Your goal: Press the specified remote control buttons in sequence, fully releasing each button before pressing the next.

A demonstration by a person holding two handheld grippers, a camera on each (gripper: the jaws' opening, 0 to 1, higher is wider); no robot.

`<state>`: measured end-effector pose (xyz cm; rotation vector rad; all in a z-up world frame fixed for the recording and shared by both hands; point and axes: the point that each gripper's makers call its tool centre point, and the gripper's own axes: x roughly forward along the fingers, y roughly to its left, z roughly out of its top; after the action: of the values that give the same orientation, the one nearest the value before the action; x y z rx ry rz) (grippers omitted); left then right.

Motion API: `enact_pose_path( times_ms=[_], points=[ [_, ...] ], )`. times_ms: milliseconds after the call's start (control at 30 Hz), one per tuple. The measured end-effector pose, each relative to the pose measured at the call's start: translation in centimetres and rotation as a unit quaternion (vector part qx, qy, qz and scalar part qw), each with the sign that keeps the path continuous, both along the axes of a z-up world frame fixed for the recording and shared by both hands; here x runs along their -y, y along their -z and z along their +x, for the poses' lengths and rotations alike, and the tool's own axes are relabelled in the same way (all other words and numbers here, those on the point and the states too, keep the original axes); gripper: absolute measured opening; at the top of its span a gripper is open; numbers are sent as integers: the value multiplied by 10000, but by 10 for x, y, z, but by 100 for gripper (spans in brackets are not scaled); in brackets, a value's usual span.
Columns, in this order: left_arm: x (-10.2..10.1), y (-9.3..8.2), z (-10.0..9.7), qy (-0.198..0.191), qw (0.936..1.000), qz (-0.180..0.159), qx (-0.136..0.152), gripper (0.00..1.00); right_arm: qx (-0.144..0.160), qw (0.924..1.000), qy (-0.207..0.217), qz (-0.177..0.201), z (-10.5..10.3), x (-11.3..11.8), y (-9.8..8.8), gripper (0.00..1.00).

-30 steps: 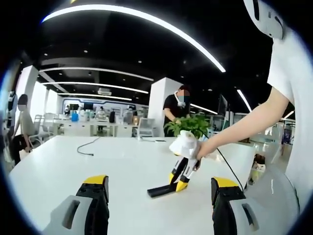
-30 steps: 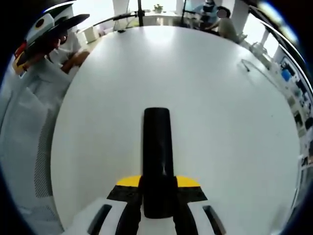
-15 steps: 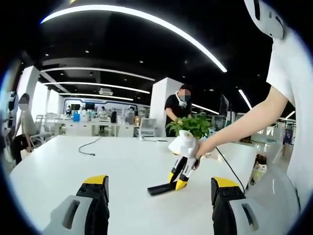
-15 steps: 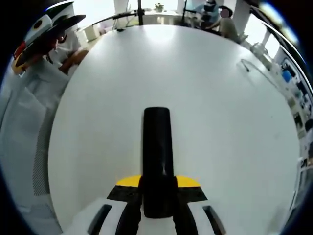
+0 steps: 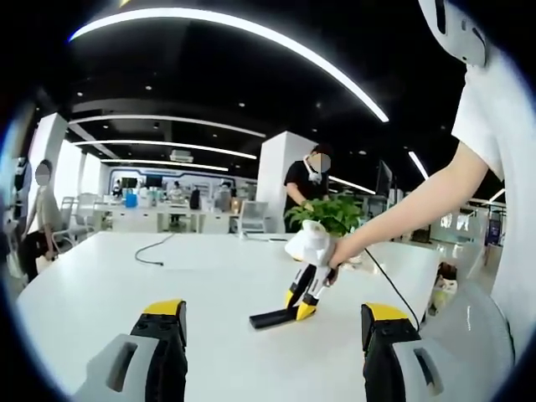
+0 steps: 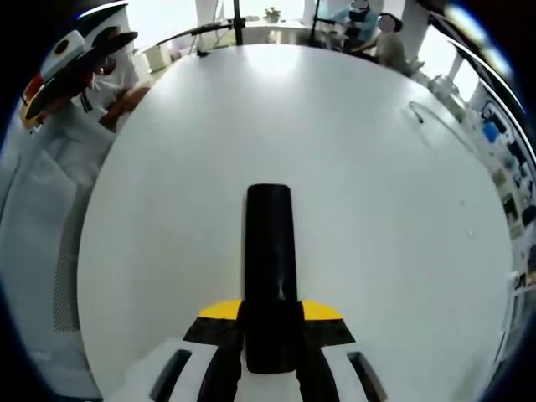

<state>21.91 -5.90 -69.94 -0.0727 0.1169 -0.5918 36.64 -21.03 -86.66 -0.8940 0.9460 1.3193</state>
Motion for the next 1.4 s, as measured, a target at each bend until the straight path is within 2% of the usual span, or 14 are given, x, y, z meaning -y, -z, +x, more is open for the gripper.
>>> enact_pose_path(
  times_ms=[333,533,767,900,1167,1367,1400],
  points=[
    [-1,0,1,-27,10000,-3,-3,89,67,9999,51,-100,3,-1,0,21],
    [-3,1,1,-68,10000,-4,-12,89,72,9995,282,-72,4,1,0,22],
    [-3,2,2,-85,10000,18,-30,89,167,9993,337,-53,4,1,-1,22],
    [-3,2,2,-95,9999,32,-37,89,103,9976,636,257,4,-3,-6,24],
    [-2,3,2,-75,9999,74,-45,90,208,9908,1120,724,5,-2,-14,33],
    [0,5,2,-40,9999,86,-88,90,611,9731,1705,1426,11,-7,-37,41],
    [0,5,2,-38,9999,84,-87,90,632,9721,1725,1457,11,-7,-39,43]
  ],
)
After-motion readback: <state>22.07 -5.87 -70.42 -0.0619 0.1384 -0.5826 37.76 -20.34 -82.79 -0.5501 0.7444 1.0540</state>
